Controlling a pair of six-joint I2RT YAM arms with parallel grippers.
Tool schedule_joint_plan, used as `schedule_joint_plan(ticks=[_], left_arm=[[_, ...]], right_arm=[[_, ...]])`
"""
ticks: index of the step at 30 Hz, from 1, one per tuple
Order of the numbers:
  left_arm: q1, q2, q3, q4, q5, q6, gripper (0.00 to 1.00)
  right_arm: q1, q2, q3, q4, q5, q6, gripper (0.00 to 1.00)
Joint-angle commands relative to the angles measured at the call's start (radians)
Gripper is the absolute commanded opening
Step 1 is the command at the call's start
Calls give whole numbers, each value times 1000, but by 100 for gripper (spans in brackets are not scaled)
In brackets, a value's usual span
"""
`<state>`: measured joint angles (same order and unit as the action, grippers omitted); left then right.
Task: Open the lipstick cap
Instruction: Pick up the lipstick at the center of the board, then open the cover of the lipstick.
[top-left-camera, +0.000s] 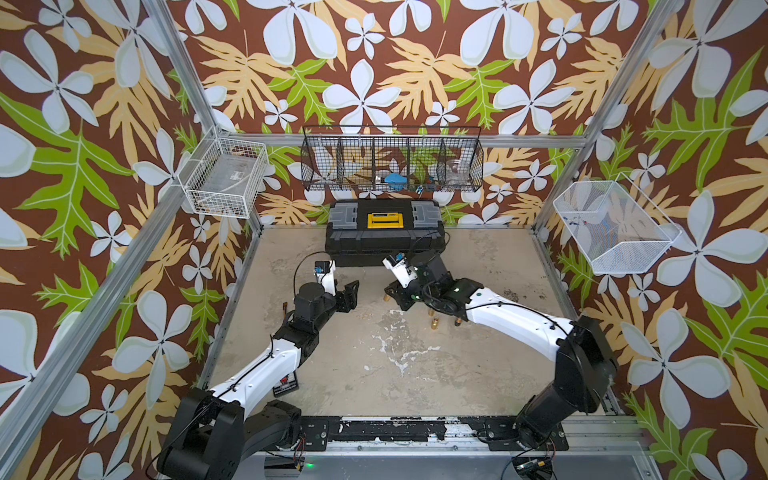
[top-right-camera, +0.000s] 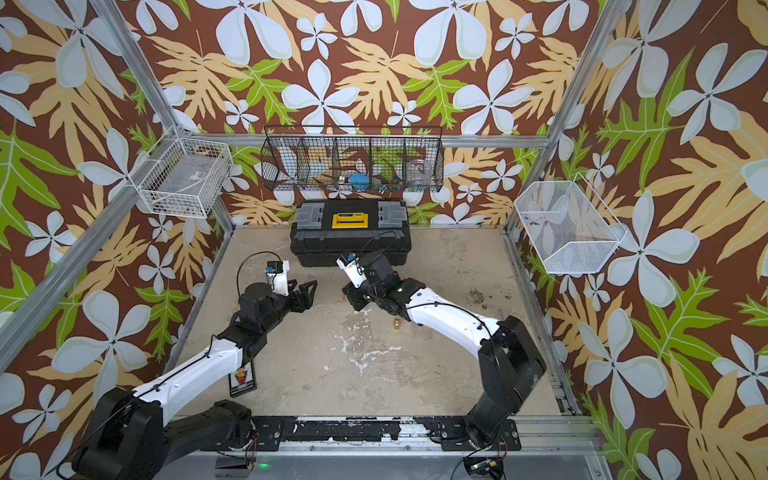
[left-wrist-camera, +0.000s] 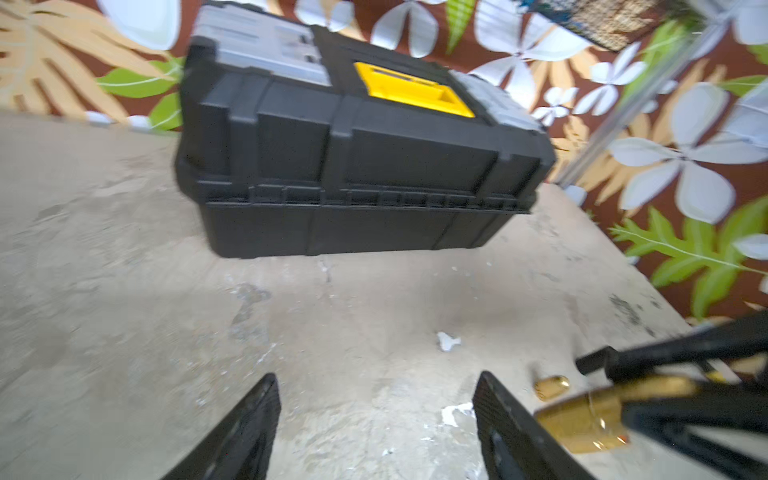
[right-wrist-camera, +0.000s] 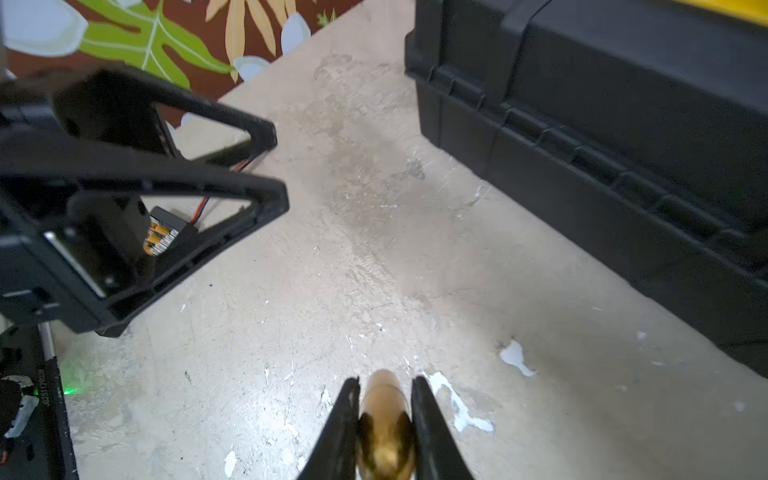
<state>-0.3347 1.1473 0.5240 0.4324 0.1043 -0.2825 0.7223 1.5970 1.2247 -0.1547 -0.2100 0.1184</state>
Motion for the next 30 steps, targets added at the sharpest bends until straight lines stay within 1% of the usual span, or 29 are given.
schedule_joint_plan(ticks=[1, 5, 9, 10, 12, 15, 17, 21, 26, 30], left_arm=[[-7, 2, -11, 173, 207, 44, 73], [-47, 6, -12, 238, 276, 147, 71], [-132, 8, -26, 265, 278, 303, 72], [-144, 2, -37, 275, 333, 359, 74], [-149, -13, -73, 314, 446, 470, 74], [-150, -35, -121, 368, 505, 560, 73], [-152, -25, -105, 341, 521, 575, 72], [-177, 4, -79, 316, 507, 596, 70], [-200, 60, -28, 290, 465, 553, 67], [-211, 92, -2, 282, 433, 524, 65]], right_arm=[[-19, -75, -26, 9, 0, 11, 23], [-22, -167, -48, -26, 22, -7, 24], [-23, -233, -80, -14, 1, 14, 24], [-23, -244, -85, -11, -6, 19, 24], [-23, -256, -91, -18, -17, 24, 24], [-23, -268, -96, -24, -30, 29, 24], [-23, -275, -99, -25, -50, 30, 24], [-23, -267, -105, -27, -82, 28, 24], [-23, -261, -107, -23, -130, 28, 24], [-22, -264, -114, -25, -143, 24, 24]])
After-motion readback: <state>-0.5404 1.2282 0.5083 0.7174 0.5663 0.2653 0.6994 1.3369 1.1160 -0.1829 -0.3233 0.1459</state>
